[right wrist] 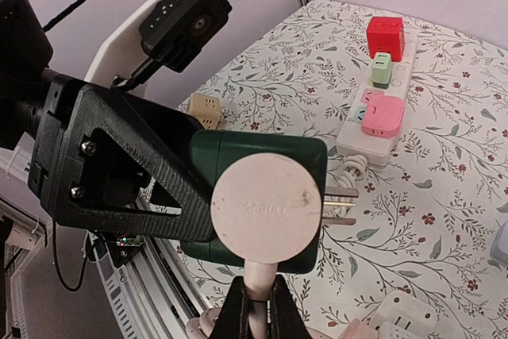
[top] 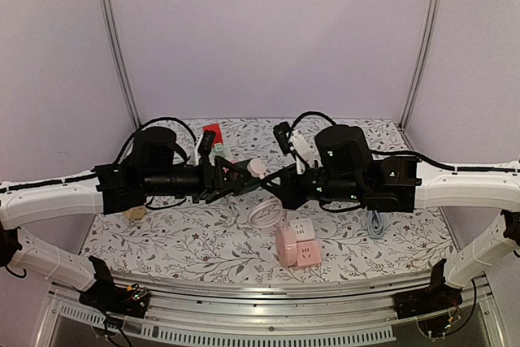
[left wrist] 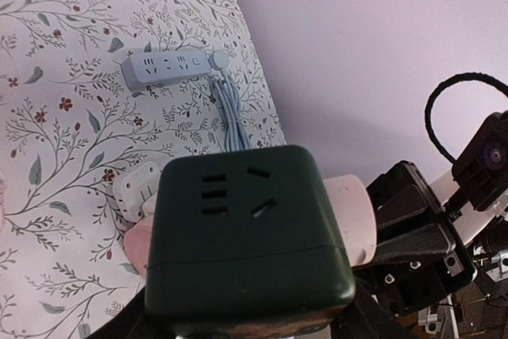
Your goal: Pull the plug off the socket
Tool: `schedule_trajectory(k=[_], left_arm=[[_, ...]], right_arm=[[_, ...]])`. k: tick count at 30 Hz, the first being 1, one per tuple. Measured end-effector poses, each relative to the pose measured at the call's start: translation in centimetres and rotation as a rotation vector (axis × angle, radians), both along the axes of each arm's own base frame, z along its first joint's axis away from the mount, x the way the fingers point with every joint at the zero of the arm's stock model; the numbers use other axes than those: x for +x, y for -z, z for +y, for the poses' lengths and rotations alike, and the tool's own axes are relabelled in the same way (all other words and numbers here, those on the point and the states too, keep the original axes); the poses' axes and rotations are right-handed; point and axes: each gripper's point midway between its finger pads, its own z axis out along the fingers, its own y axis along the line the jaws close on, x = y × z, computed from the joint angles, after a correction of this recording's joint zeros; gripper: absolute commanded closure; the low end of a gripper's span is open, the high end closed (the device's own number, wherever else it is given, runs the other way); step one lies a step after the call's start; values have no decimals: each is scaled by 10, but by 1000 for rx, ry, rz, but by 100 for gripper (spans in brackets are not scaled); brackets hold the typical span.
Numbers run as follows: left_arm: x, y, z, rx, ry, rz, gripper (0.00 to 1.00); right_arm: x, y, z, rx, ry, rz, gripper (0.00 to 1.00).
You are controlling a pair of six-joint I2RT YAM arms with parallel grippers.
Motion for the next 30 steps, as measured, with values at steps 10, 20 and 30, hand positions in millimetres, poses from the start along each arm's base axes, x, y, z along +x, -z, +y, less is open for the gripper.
schedule_trajectory(k=[10,20,30], left_arm=[[-2,-1,5,-27,-20,18,66],[0,17,16,-51,-58,93,66],[3,30,24,-50,-85,136,67]], right_arm=[[0,3,4,16,0,12,100],[4,25,16,12,10,24,100],[9,40,24,-6,25,27,100]])
